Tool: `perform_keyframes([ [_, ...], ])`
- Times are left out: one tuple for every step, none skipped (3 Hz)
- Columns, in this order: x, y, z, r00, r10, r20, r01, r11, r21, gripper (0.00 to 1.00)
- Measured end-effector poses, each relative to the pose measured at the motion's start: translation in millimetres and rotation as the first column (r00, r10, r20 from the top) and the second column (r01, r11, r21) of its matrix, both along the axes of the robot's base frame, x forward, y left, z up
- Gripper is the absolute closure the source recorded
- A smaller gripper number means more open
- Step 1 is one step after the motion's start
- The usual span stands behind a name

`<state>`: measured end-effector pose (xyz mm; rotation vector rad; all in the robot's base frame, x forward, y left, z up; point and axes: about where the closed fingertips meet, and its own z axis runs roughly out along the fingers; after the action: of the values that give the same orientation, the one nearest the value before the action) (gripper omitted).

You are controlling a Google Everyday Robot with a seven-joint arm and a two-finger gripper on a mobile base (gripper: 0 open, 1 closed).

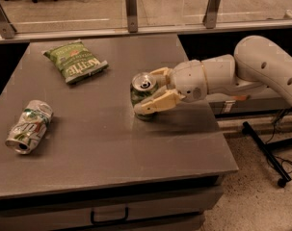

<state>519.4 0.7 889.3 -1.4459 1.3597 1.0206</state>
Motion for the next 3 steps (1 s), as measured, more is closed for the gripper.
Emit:
perform_keyframes([
  [-4.3,4.6,6.4,0.9984,0.035,0.045,-0.034,0.999,-0.023,0.65],
  [-7.4,7.3,7.9,0.9857,0.053,0.16,-0.023,0.983,-0.181,0.87],
  [-22.0,13.5,10.4,0.9429,0.144,0.3,0.002,0.898,-0.44,1.0],
])
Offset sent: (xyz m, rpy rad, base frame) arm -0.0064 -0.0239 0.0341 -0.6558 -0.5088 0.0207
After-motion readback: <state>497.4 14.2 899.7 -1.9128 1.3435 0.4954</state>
